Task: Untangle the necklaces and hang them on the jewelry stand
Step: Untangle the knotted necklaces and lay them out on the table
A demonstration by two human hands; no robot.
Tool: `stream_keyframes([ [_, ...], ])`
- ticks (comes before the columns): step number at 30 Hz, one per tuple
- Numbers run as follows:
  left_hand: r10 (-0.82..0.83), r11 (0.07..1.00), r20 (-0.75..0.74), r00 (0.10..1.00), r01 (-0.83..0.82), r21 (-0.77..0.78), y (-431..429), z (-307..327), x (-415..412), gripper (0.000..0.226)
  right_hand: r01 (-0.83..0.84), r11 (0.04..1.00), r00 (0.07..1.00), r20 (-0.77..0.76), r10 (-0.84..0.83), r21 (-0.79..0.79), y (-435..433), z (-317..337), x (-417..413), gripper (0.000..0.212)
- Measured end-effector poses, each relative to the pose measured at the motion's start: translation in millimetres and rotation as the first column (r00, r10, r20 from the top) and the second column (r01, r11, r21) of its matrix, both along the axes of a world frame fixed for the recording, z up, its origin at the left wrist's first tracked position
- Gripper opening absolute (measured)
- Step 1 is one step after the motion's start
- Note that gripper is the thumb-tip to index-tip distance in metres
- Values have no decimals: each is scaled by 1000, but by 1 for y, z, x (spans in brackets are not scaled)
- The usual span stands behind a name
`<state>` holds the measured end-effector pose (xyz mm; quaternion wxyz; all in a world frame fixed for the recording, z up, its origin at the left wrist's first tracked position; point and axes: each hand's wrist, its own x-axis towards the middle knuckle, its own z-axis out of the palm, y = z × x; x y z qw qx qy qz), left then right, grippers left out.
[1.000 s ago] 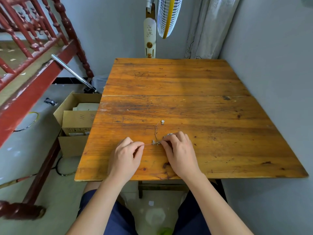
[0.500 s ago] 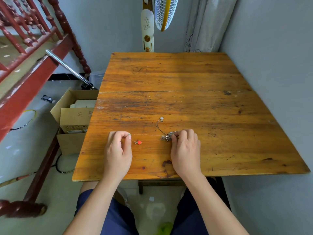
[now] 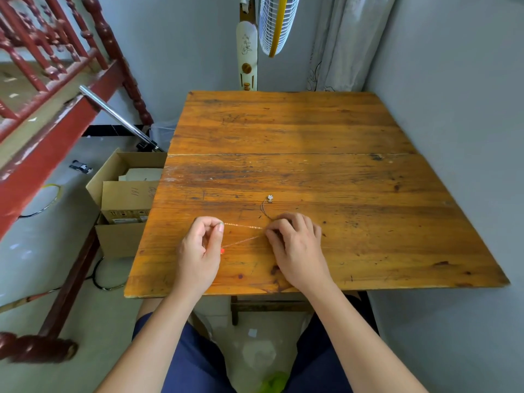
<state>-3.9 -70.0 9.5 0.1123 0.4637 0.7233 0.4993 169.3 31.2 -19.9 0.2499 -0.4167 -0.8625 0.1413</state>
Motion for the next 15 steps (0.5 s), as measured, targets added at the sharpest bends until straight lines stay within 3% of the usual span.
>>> stream_keyframes([
  [6,18,999,-35,999,-19,-31,-1,-2,1,6,31,981,960,-268,-82,-189,-3,8,3,15],
  [9,65,997,-36,997,-67,-48,-2,0,2,7,7,937,912,-382,-150,-350,0,11,6,31],
  [12,133,991,3,991,-132,-37,-1,6,2,14,-33,919,872,-461,-166,-393,4,13,8,51],
  [15,219,976,82,972,-218,-26,1,10,1,16,-107,888,823,-541,-173,-447,4,19,9,57],
])
